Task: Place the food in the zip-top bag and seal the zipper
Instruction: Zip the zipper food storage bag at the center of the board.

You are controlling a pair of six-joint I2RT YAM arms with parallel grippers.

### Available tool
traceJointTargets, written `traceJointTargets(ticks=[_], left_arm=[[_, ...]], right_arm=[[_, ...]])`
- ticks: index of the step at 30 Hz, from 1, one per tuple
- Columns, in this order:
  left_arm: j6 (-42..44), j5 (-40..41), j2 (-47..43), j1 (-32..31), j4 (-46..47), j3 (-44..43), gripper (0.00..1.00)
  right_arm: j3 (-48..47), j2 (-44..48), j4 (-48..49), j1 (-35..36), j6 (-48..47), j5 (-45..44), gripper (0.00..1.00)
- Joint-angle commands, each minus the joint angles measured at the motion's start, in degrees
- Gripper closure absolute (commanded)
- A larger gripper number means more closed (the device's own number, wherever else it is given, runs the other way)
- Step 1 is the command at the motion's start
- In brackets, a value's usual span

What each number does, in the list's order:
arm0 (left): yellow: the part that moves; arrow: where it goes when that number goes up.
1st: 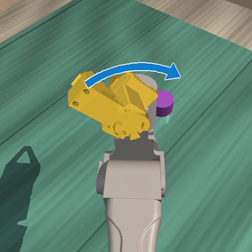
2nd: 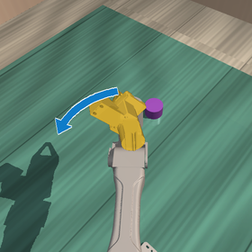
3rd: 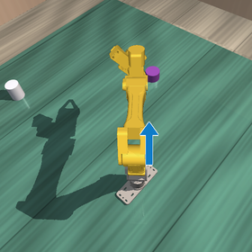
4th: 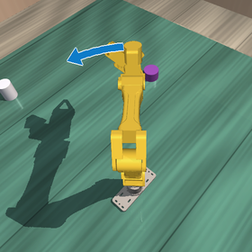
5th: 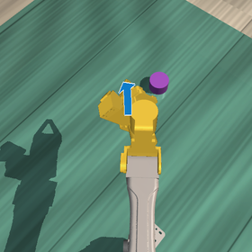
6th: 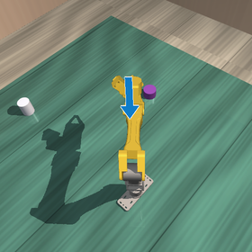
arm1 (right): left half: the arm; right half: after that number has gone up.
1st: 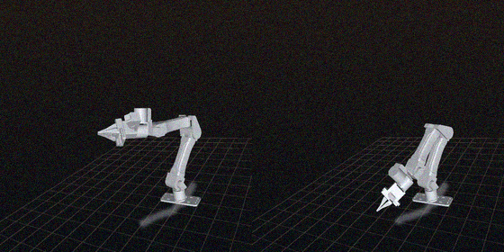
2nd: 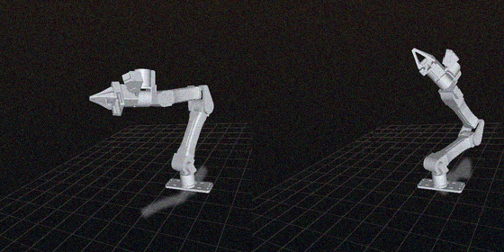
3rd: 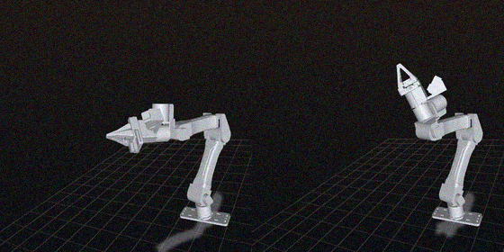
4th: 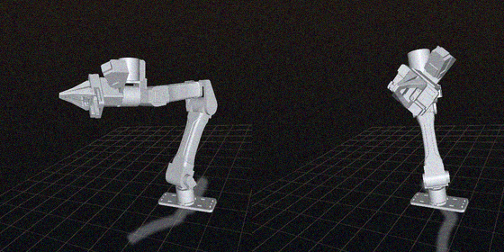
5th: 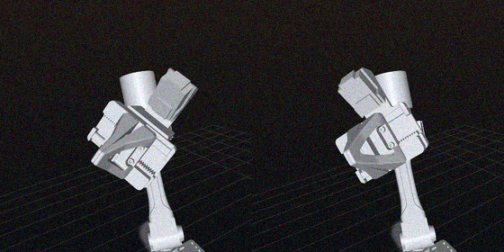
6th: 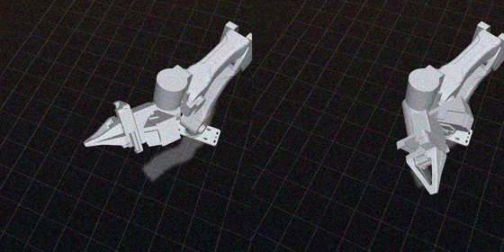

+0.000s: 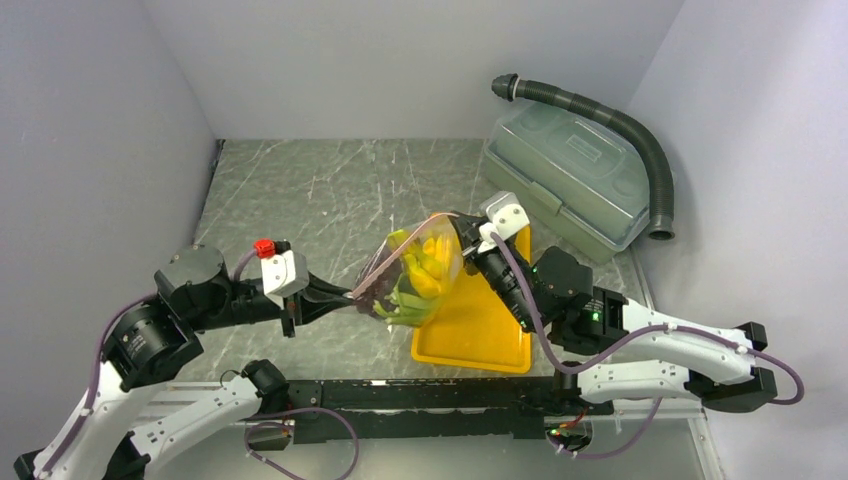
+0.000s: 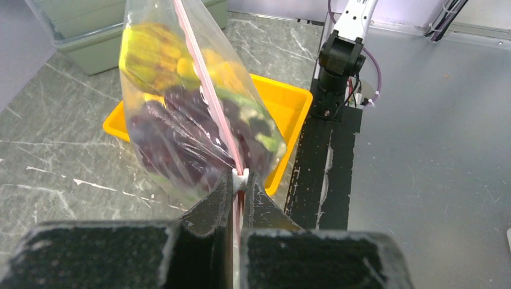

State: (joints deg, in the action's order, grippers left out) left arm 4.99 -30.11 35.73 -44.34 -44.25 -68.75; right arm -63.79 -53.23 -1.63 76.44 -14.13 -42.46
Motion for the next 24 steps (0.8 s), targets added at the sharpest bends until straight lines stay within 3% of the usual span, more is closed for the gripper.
traceJointTargets(ticks=[1, 17, 19, 24], left_arm=[[-1.30, -2.85, -1.71, -0.19, -4.08, 0.06, 1.00], [-1.84, -1.66, -1.87, -0.18, -3.71, 0.60, 1.00], [-2.57, -0.39, -1.57, -0.20, -2.75, 0.79, 0.92], [-3.75, 5.05, 0.31, -0.16, -0.62, 0.74, 0.60]], right_arm=[[-0.65, 4.25, 14.20, -1.60, -6.77, -14.59, 1.00], [-0.78, 5.81, 12.08, -1.65, -4.85, -12.13, 1.00], [-1.57, 5.54, 10.37, -1.65, -3.81, -10.58, 1.00], [-3.61, 4.38, 5.95, -1.65, -2.00, -7.98, 1.00]])
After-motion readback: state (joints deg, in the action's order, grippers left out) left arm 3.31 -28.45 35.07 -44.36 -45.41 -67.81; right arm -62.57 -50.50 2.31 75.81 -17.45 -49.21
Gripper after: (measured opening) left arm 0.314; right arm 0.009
